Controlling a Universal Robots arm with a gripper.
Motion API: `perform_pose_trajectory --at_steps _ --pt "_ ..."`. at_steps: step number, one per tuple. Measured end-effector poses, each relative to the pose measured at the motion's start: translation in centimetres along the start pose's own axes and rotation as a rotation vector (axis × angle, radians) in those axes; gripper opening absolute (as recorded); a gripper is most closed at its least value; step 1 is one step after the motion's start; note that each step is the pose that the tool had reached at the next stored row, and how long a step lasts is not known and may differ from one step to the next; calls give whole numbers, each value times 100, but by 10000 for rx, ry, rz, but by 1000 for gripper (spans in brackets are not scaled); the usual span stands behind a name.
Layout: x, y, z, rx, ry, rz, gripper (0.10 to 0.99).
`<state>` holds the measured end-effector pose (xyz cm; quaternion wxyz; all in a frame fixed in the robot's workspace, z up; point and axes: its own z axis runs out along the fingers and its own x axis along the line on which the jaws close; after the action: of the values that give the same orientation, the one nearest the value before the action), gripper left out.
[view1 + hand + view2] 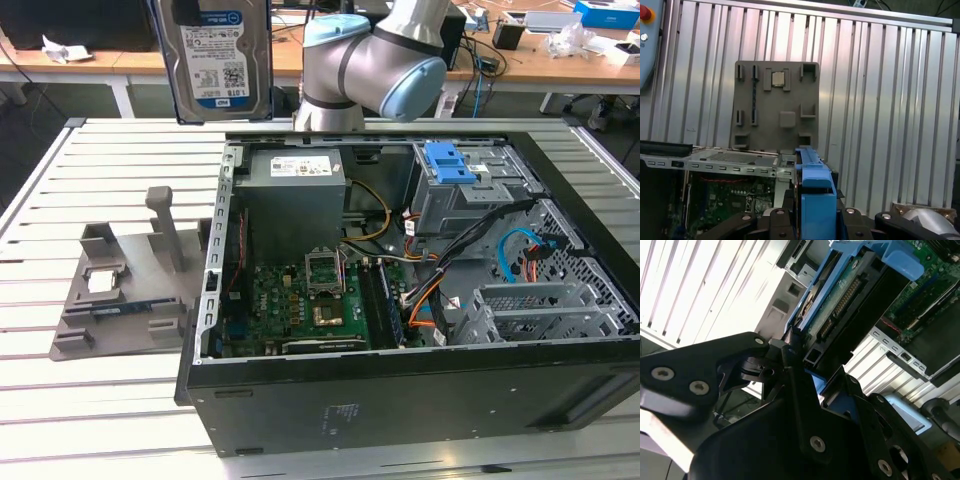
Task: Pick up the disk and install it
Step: 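Pick up the disk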
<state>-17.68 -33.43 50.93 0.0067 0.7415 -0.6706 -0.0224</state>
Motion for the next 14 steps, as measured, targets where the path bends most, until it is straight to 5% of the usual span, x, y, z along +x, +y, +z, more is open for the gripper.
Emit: perform_pose_trajectory --at_steps 14 --pt "75 -297 109 -1 1 -1 369"
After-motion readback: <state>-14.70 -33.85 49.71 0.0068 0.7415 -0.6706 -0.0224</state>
